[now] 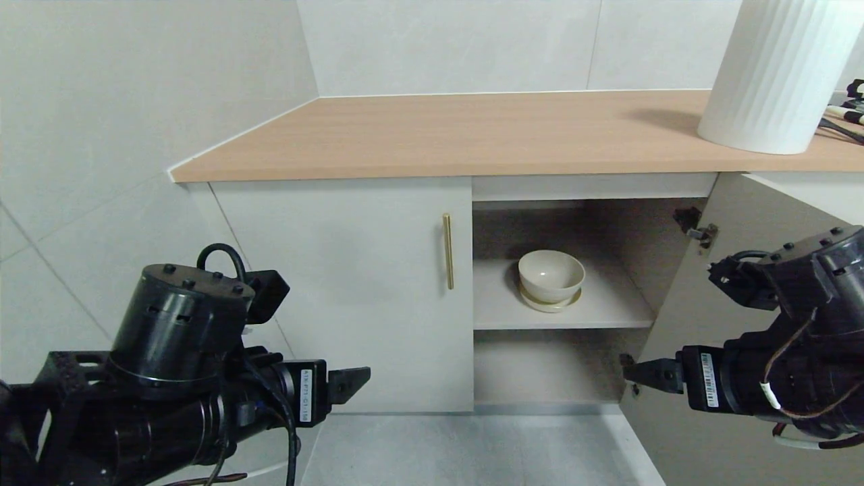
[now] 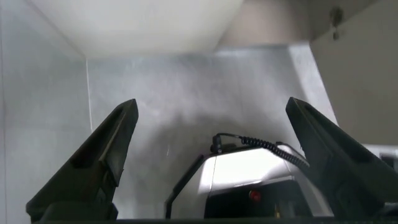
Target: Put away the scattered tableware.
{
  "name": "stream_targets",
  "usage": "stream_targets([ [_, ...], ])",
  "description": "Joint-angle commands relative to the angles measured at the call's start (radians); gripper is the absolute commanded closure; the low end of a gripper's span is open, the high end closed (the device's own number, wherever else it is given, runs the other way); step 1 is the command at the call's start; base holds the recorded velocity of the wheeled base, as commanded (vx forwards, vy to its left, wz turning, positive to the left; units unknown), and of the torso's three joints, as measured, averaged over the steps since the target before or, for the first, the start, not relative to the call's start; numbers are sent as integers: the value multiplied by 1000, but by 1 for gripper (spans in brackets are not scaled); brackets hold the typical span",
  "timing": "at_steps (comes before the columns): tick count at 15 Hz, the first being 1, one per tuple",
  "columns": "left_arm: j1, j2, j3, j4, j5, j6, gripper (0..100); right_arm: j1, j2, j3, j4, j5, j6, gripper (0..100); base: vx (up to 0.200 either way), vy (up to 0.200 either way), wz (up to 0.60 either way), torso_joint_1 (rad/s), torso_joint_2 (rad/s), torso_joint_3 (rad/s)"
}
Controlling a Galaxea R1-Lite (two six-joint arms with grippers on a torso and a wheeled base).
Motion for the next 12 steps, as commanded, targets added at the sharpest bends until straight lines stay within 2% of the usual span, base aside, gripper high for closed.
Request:
stream_targets([
  [1, 0, 7, 0, -1, -1, 0, 0, 1, 11, 1, 0, 1, 0, 0, -200, 0, 0, 7, 2, 2],
  [6, -8, 19, 3, -1, 1, 1, 0, 1, 20, 4, 0, -1, 0, 0, -200, 0, 0, 0, 1, 1],
  [12, -8, 19, 2, -3, 1, 1, 0, 1, 13, 6, 1, -4, -1, 0, 0, 0, 0, 0, 0, 0],
])
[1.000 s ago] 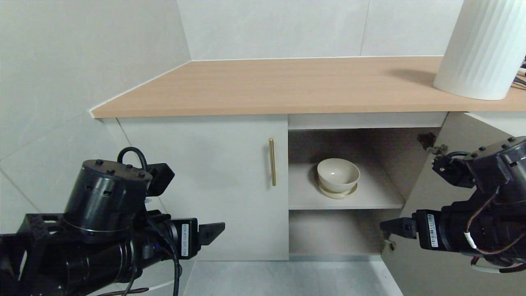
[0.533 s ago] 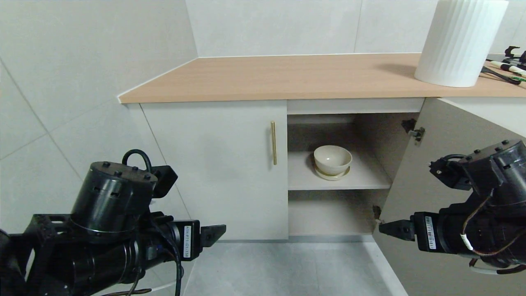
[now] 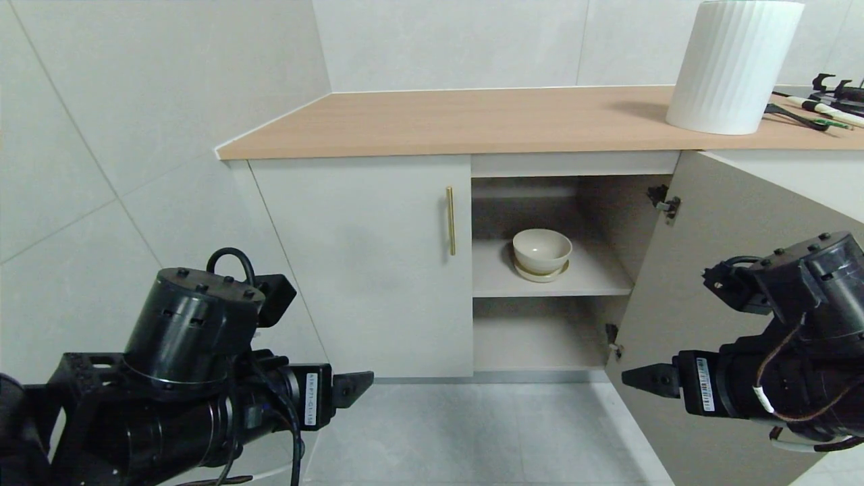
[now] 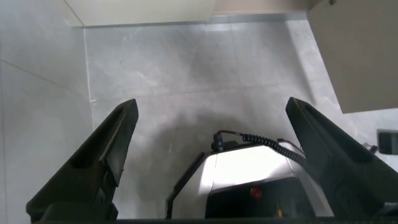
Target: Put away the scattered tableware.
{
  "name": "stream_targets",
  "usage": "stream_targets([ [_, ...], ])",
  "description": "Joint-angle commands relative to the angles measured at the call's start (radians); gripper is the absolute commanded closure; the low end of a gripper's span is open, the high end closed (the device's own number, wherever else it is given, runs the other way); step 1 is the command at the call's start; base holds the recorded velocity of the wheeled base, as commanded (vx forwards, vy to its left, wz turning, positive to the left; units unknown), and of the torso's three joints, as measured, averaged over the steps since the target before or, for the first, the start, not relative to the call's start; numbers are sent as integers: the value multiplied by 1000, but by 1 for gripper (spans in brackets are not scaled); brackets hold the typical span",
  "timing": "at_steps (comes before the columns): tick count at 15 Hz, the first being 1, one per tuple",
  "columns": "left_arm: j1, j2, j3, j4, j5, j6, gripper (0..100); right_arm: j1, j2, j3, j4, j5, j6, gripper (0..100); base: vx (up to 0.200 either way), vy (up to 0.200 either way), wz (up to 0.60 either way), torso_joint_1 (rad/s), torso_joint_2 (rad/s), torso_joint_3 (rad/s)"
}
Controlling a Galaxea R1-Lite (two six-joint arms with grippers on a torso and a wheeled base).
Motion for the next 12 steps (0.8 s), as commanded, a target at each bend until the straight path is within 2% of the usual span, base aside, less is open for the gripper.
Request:
stream_targets([
  [1, 0, 3, 0, 1, 0, 0, 0, 1, -3, 0, 1, 0, 0, 0, 0, 0, 0, 0, 0, 0],
  [4, -5, 3, 3, 1, 2, 7, 0, 1, -8, 5, 4, 0, -22, 0, 0, 0, 0, 0, 0, 0],
  [6, -8, 1, 8, 1, 3, 15, 0, 1, -23, 9, 8, -2, -31, 0, 0, -200, 0, -2, 2, -2],
  [7, -12, 3, 14, 1, 9, 30, 0, 1, -45, 23, 13, -2, -60, 0, 0, -200, 0, -2, -2, 12],
  [8, -14, 3, 15, 1, 11, 32, 0, 1, -72, 38, 19, 0, -98, 0, 0, -200, 0, -2, 2, 2],
  [12, -14, 0, 15, 1, 12, 32, 0, 38, -172, 43, 215, 9, -210, 0, 0, -200, 0, 5, 2, -1],
])
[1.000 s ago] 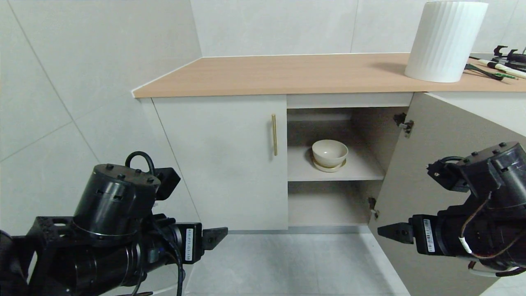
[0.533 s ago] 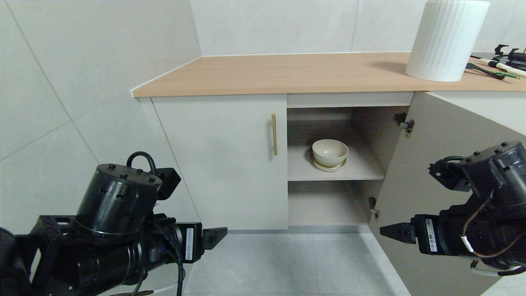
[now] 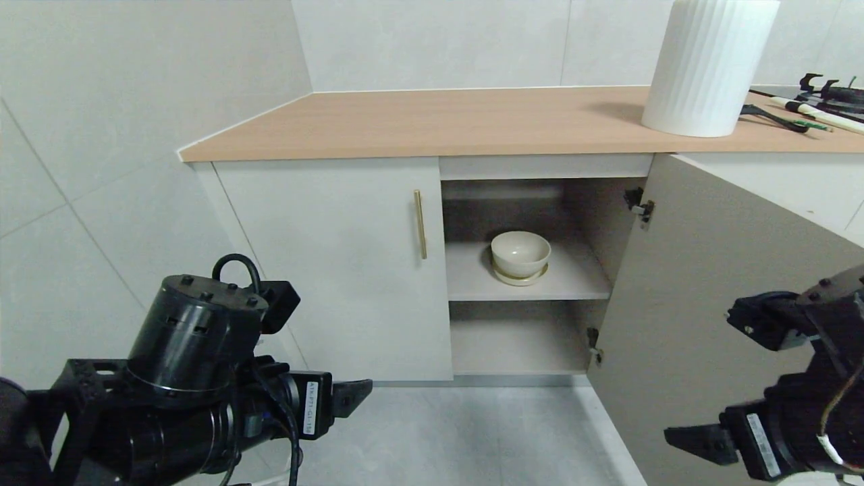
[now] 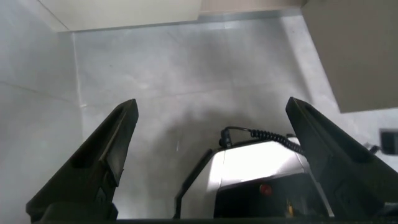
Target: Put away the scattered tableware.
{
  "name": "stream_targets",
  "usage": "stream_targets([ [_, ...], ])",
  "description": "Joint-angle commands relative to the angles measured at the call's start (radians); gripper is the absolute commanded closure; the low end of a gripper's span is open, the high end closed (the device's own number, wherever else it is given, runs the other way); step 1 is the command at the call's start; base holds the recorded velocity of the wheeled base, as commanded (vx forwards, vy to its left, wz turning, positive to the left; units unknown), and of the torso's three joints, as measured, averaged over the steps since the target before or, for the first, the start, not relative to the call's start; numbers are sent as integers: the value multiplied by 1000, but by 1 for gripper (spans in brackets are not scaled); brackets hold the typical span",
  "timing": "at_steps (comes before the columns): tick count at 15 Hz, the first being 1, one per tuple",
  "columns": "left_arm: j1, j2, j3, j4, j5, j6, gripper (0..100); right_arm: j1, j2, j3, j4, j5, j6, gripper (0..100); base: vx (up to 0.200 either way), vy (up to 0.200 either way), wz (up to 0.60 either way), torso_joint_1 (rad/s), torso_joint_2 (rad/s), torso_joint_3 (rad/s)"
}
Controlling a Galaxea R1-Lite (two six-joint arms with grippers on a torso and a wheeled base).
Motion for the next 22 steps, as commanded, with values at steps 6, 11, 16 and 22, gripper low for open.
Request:
stream_targets([
  [6, -1, 0, -1, -1, 1, -1, 0, 75, -157, -6, 259, -37, -108, 0, 0, -200, 0, 2, 2, 2],
  [11, -1, 0, -1, -1, -1, -4, 0, 69, -157, -3, 311, -102, -124, 0, 0, -40, 0, 1, 0, 1],
  [16, -1, 0, -1, -2, -1, -4, 0, -77, -150, -4, 313, -169, -166, 0, 0, 0, 0, 0, 0, 0],
  [22, -1, 2, -1, -2, -1, -4, 0, -418, -168, -15, 211, -172, -364, 0, 0, 0, 0, 0, 0, 0],
])
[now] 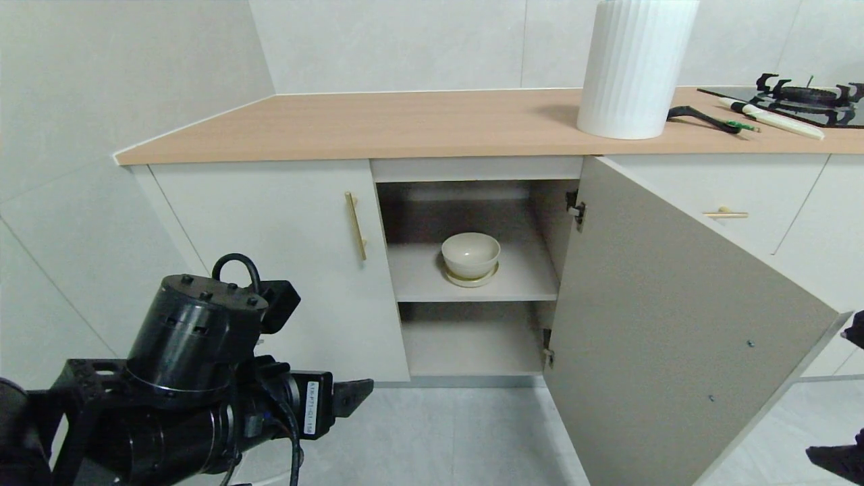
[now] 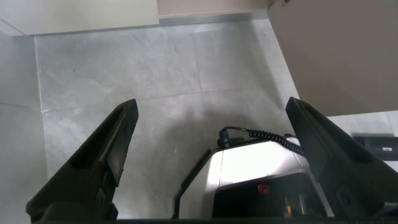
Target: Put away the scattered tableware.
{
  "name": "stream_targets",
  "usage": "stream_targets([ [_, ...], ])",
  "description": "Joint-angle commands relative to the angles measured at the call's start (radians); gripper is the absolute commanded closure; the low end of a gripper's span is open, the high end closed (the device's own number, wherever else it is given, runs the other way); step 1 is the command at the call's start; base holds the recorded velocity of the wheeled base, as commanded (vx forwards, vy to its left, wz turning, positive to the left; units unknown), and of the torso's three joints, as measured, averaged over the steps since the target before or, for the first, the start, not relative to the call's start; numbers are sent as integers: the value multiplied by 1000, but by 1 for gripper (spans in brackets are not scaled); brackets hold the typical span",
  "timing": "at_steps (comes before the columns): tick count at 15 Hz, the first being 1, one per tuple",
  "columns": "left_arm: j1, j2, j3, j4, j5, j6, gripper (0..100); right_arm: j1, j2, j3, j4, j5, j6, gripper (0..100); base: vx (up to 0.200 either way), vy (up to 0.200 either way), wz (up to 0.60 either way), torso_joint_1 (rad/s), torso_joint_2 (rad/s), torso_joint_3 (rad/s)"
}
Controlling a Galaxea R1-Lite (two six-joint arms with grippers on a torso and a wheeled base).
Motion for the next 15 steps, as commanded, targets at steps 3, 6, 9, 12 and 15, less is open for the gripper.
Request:
stream_targets([
  [3, 0, 0, 0, 1, 0, -2, 0, -184, 34, 1, -146, 7, -41, 0, 0, 0, 0, 0, 0, 0],
  [6, 0, -3, -1, -1, 0, 0, 0, -282, 175, 10, -353, 7, -21, 0, 0, 0, 0, 0, 0, 0],
  [9, 0, -3, -1, 1, 0, -2, 0, -285, 251, 27, -479, 7, 37, 0, 0, 0, 0, 0, 0, 0],
  [12, 0, -3, -1, 1, 0, -2, 0, -248, 255, 67, -549, 22, 37, 0, 0, 0, 0, 0, 0, 0],
  [15, 0, -5, -3, -1, 2, 0, 0, -168, 241, 97, -568, 27, 40, 0, 0, 0, 0, 0, 0, 0],
])
